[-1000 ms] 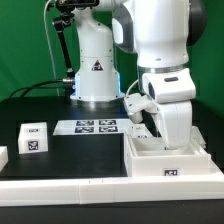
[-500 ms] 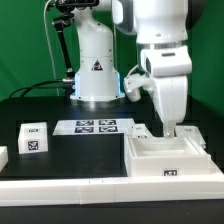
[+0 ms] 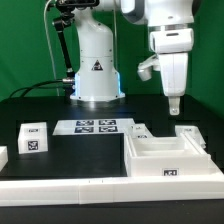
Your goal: Assemble cabinet
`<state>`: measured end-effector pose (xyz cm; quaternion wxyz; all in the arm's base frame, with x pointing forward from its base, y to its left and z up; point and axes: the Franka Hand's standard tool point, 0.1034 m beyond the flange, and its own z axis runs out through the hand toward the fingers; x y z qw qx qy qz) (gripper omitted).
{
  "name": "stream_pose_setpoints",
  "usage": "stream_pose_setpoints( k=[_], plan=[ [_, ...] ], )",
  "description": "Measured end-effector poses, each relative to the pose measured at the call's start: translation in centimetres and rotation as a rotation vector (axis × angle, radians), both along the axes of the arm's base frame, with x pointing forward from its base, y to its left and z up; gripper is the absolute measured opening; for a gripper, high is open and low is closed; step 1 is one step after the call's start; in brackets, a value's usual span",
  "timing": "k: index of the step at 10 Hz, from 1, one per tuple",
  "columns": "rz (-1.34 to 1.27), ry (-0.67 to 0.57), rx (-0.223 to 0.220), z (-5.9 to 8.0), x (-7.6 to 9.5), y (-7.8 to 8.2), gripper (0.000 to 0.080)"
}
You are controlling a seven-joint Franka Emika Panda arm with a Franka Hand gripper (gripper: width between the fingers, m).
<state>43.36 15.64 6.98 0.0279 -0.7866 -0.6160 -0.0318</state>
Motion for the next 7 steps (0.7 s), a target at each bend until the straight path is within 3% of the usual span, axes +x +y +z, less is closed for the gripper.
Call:
stream_pose_setpoints(
  k=[1, 5, 7],
  plan=[
    [-0.004, 0.016, 0.009, -1.1, -0.5, 0.7, 0.0797],
    [-0.013, 0.012, 0.015, -1.4, -0.4, 0.5, 0.0797],
    [-0.042, -0.008, 0.050, -2.7, -2.0, 2.3, 0.0797]
  ],
)
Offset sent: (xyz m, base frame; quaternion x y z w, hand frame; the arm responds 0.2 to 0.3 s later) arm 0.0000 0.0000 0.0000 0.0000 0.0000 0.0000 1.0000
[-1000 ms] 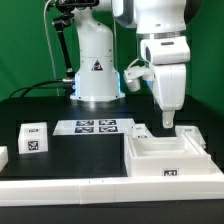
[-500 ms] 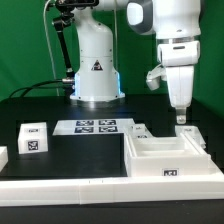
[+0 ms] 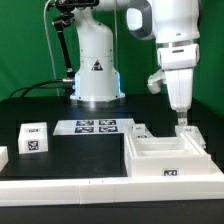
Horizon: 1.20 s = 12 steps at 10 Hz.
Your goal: Assemble cabinet
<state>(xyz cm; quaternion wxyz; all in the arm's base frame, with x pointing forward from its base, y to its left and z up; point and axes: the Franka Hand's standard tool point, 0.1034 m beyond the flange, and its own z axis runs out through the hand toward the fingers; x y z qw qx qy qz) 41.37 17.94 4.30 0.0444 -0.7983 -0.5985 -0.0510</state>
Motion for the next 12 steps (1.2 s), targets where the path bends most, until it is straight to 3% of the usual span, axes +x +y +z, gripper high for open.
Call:
stream_pose_setpoints(
  k=[2, 5, 7, 9, 10, 11, 12],
  plan=[
    [0.004, -0.008, 0.021, -1.0, -0.8, 1.1, 0.0797],
    [-0.001, 0.007, 0.038, -2.6, -1.6, 1.3, 0.0797],
    [-0.009, 0.012, 0.037, -2.8, -1.5, 1.0, 0.0797],
    [-0.008, 0.015, 0.038, -2.9, -1.6, 1.1, 0.0542],
    [-0.008, 0.017, 0.038, -3.0, -1.7, 1.1, 0.0542],
    [-0.009, 0.020, 0.038, -3.1, -1.8, 1.0, 0.0359],
    [-0.010, 0.023, 0.038, -3.3, -1.9, 0.9, 0.0225]
  ],
)
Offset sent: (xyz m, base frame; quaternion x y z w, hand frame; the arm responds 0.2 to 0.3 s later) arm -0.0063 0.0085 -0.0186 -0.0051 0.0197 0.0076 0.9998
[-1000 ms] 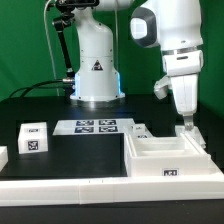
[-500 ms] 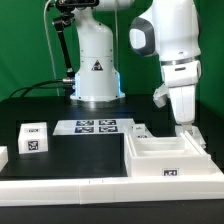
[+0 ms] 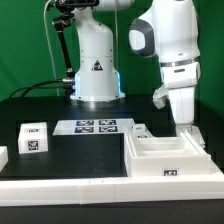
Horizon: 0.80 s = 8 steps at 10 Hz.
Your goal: Assemble cabinet
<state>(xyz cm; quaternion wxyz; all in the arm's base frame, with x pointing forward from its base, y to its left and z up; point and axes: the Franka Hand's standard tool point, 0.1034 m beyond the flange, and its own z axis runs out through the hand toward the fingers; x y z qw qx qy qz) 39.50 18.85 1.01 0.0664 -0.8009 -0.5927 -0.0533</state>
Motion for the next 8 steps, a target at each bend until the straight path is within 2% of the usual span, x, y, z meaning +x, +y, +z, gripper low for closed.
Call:
stream_pose_setpoints(
  k=[1, 2, 5, 6, 8],
  plan=[
    [0.001, 0.000, 0.000, 0.0, 0.0, -0.1, 0.0225],
    [0.000, -0.002, 0.000, 0.0, 0.1, -0.1, 0.0067],
    [0.007, -0.002, -0.002, 0.1, 0.1, -0.2, 0.0068],
    [0.035, 0.008, -0.021, 0.6, 0.2, -0.8, 0.0068],
    [0.082, -0.001, -0.057, 2.8, 1.4, -2.6, 0.0068]
  ],
)
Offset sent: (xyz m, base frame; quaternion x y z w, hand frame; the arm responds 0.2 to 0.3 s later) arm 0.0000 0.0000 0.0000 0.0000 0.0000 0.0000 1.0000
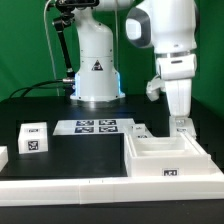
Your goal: Assemble cabinet
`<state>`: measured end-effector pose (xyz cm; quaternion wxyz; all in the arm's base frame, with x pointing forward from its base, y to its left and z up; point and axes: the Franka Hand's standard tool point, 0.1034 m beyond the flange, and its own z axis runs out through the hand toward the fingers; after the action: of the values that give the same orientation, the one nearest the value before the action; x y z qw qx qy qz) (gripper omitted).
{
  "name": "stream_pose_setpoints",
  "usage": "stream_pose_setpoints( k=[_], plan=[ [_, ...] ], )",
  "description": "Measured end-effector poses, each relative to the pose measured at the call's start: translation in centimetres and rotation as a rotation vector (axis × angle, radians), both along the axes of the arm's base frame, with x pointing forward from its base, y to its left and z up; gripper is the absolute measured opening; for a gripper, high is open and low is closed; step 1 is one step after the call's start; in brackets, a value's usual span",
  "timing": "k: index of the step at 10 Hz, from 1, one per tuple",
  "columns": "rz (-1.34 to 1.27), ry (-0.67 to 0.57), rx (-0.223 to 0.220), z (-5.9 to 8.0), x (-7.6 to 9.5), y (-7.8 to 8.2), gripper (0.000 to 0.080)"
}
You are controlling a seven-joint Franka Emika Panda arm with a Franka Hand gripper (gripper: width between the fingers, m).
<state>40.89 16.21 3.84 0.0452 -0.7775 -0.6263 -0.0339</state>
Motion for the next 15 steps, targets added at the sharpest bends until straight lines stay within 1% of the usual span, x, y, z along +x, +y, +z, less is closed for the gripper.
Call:
stream_pose_setpoints(
  k=[2, 3, 4, 7, 8, 10, 12, 15],
  plan=[
    [0.020, -0.012, -0.017, 1.3, 1.1, -2.1, 0.0068],
    [0.033, -0.010, -0.022, 1.5, 1.5, -2.9, 0.0068],
    [0.018, -0.010, -0.023, 1.6, 1.9, -3.4, 0.0069],
    [0.018, -0.004, -0.022, 1.4, 1.7, -3.4, 0.0069],
    [0.084, -0.010, -0.023, 1.4, 2.3, -3.6, 0.0070],
    [0.105, -0.016, -0.026, 1.8, 3.6, -3.8, 0.0070],
    [0.103, -0.023, -0.025, 2.0, 4.0, -3.7, 0.0070],
    [0.113, -0.023, -0.025, 1.9, 4.0, -3.9, 0.0070]
  ],
)
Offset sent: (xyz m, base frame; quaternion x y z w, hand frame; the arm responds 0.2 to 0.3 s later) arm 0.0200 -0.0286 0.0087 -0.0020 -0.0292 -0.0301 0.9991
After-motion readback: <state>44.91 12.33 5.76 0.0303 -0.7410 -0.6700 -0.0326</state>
